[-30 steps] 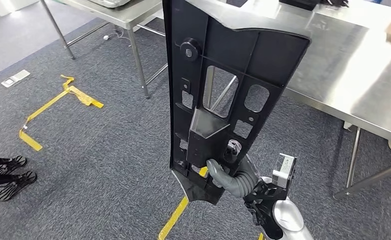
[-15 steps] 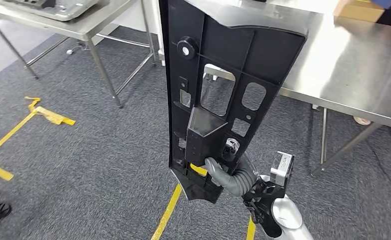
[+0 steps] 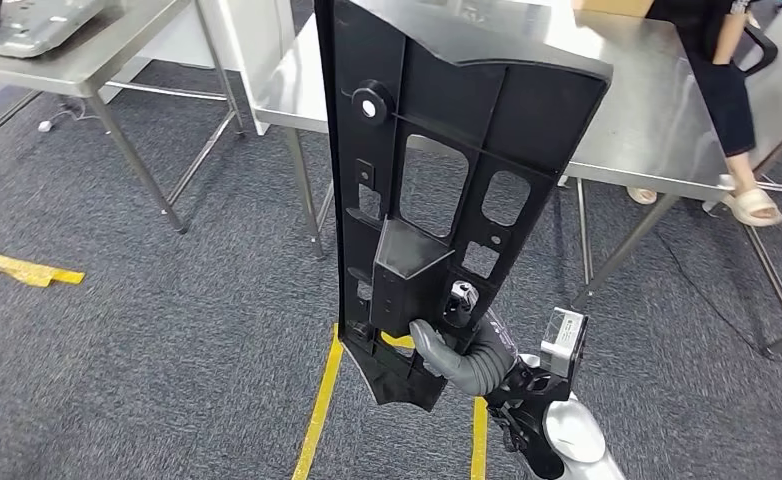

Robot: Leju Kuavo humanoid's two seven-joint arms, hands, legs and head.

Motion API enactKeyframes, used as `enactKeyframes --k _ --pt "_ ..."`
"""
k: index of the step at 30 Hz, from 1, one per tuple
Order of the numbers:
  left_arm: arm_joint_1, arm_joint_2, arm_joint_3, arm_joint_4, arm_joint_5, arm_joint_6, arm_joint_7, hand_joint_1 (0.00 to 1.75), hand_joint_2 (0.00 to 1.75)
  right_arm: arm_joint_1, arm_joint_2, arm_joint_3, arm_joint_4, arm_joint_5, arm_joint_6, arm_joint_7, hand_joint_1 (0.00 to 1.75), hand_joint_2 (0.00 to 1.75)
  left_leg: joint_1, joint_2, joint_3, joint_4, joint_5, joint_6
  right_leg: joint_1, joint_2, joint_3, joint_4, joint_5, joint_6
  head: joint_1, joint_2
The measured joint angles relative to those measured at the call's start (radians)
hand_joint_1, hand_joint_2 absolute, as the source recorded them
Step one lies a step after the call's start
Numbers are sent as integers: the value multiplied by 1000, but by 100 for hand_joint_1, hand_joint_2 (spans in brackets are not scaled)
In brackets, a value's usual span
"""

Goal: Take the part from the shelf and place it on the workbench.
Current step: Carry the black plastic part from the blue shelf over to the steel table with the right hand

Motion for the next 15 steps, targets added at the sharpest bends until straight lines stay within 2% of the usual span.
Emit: enactKeyframes --k 1,2,3,4,5,6,8,9,10,11,12,13,14,15 --pt "0 0 0 0 0 0 0 0 175 -2 0 0 0 0 0 0 175 175 -3 10 2 0 -4 -5 3 -22 40 -69 20 0 1 0" --pt "-1 0 0 0 1 0 0 0 175 -3 1 1 0 0 0 0 175 175 -7 19 5 1 -7 -10 7 -37 67 -116 33 -4 1 0" --pt "-1 1 0 0 1 1 0 0 175 -3 1 1 0 0 0 0 175 175 -11 28 8 0 -10 -15 10 -45 80 -139 38 -10 1 0" --pt "-2 1 0 0 2 2 0 0 175 -3 0 0 0 1 0 0 175 175 -12 37 11 -1 -11 -20 14 -36 79 -140 39 -17 1 0" --pt "-3 1 0 0 4 2 0 0 175 -2 0 0 0 1 -1 -1 175 175 -12 46 14 -3 -12 -24 11 -24 78 -142 41 -25 1 0" --pt "-4 2 0 -1 5 3 0 0 175 -2 -1 0 0 1 -1 -1 175 175 -9 41 15 -1 -17 -29 7 -12 78 -144 43 -31 0 0" --pt "-5 2 0 -1 8 2 0 0 175 -2 0 -1 0 1 -1 -1 175 175 -5 -5 -9 53 -56 -37 -5 9 79 -148 48 -48 -5 0" --pt "-5 2 0 -2 9 1 0 0 175 -3 0 0 0 1 -1 -1 175 175 -3 -37 -36 112 -88 -40 -7 19 79 -149 49 -54 -8 0" --pt "-3 1 0 -1 10 0 -1 0 175 -3 0 0 0 2 -1 -1 175 175 -2 -56 -71 183 -121 -41 -7 30 79 -149 49 -60 -11 0" --pt "-1 1 0 -1 10 -2 -3 0 175 -2 1 0 1 2 -1 -1 175 175 -2 -65 -104 247 -144 -42 -5 42 78 -149 50 -62 -11 0" --pt "0 2 0 -1 10 -5 -6 0 175 -2 0 0 2 3 -1 -1 175 175 -2 -68 -125 282 -148 -43 -4 55 78 -148 50 -63 -11 0" --pt "1 2 0 -1 10 -7 -9 0 175 -1 0 0 3 3 -1 -1 175 175 -1 -70 -128 279 -131 -43 -4 69 79 -148 51 -63 -12 0" --pt "1 2 0 -1 11 -9 -12 0 175 -1 0 0 4 3 -1 -1 175 175 0 -73 -112 238 -98 -42 -4 83 79 -147 51 -62 -12 0" --pt "1 3 0 -1 12 -11 -14 0 175 -1 0 0 4 3 -1 -1 175 175 3 -88 -84 173 -59 -41 -4 96 80 -146 51 -62 -12 0"
